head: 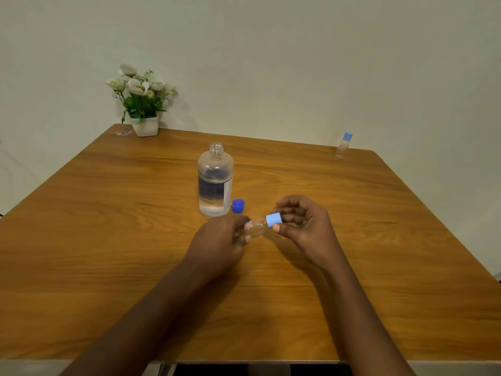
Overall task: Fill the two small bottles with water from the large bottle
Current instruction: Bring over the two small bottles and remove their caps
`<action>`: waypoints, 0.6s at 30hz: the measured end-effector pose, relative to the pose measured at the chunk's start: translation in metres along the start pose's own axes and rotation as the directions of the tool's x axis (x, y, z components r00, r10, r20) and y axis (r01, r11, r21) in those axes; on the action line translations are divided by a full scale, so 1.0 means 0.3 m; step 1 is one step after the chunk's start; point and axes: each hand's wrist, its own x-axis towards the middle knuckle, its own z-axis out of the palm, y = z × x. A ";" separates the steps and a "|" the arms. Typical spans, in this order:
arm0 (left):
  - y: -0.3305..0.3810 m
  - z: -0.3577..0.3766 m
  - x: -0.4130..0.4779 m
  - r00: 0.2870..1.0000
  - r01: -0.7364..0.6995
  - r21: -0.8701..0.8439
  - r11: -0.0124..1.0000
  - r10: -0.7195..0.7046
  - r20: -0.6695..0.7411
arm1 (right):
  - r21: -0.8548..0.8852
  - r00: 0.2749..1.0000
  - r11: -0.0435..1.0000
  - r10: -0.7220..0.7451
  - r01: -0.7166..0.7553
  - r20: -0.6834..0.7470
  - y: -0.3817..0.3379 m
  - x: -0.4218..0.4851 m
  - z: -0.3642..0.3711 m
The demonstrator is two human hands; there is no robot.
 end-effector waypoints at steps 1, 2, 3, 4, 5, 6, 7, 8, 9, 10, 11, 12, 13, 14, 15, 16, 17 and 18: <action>-0.007 -0.005 -0.010 1.000 0.003 -0.003 1.000 -0.003 0.002 | 0.003 1.000 1.000 0.002 -0.002 0.015 -0.001 -0.001 0.005; -0.013 -0.010 -0.020 1.000 0.009 -0.006 1.000 -0.009 0.009 | 0.003 0.999 1.000 -0.003 0.003 0.037 -0.003 -0.004 0.012; -0.019 -0.016 -0.030 1.000 0.018 -0.007 1.000 -0.018 0.018 | -0.012 0.998 1.000 -0.015 0.016 0.059 -0.006 -0.007 0.020; -0.024 -0.022 -0.039 0.999 0.028 -0.004 1.000 -0.028 0.024 | -0.043 0.996 0.998 -0.034 0.037 0.079 -0.009 -0.009 0.028; -0.029 -0.026 -0.048 0.999 0.033 0.000 0.999 -0.033 0.024 | -0.079 0.994 0.995 -0.051 0.058 0.095 -0.013 -0.011 0.036; -0.034 -0.032 -0.057 0.999 0.039 0.003 0.999 -0.039 0.020 | -0.108 0.992 0.992 -0.059 0.071 0.109 -0.018 -0.012 0.044; -0.038 -0.037 -0.065 0.999 0.039 0.002 0.999 -0.040 0.013 | -0.123 0.990 0.989 -0.063 0.078 0.123 -0.024 -0.014 0.051; -0.042 -0.041 -0.073 0.999 0.041 0.003 0.999 -0.041 0.007 | -0.126 0.989 0.988 -0.066 0.083 0.134 -0.029 -0.015 0.057; -0.046 -0.044 -0.078 0.999 0.042 0.004 0.999 -0.042 -0.001 | -0.122 0.988 0.989 -0.069 0.086 0.140 -0.032 -0.016 0.061; -0.050 -0.045 -0.081 0.999 0.044 0.003 0.999 -0.044 -0.009 | -0.116 0.987 0.989 -0.070 0.087 0.143 -0.034 -0.017 0.063; -0.056 -0.044 -0.082 0.999 0.043 -0.001 0.999 -0.043 -0.018 | -0.110 0.987 0.990 -0.070 0.086 0.146 -0.032 -0.016 0.064; -0.062 -0.043 -0.082 0.999 0.042 -0.003 0.999 -0.042 -0.022 | -0.103 0.986 0.991 -0.068 0.084 0.151 -0.030 -0.016 0.064; -0.065 -0.041 -0.080 0.999 0.041 -0.006 0.999 -0.041 -0.021 | -0.099 0.986 0.992 -0.065 0.081 0.154 -0.028 -0.015 0.063; -0.067 -0.040 -0.079 0.999 0.043 -0.009 0.999 -0.043 -0.015 | -0.096 0.986 0.992 -0.062 0.077 0.153 -0.025 -0.015 0.060; -0.069 -0.040 -0.078 0.999 0.046 -0.018 0.999 -0.046 -0.009 | -0.092 0.987 0.993 -0.062 0.076 0.148 -0.022 -0.015 0.057; -0.071 -0.041 -0.077 0.998 0.057 -0.034 0.998 -0.057 -0.002 | -0.087 0.988 0.993 -0.067 0.079 0.136 -0.021 -0.015 0.053; -0.073 -0.043 -0.077 0.998 0.069 -0.060 0.996 -0.070 -0.004 | -0.081 0.990 0.993 -0.077 0.087 0.117 -0.019 -0.014 0.048; -0.073 -0.048 -0.079 0.996 0.085 -0.098 0.992 -0.086 -0.011 | -0.081 0.992 0.992 -0.089 0.097 0.093 -0.020 -0.012 0.044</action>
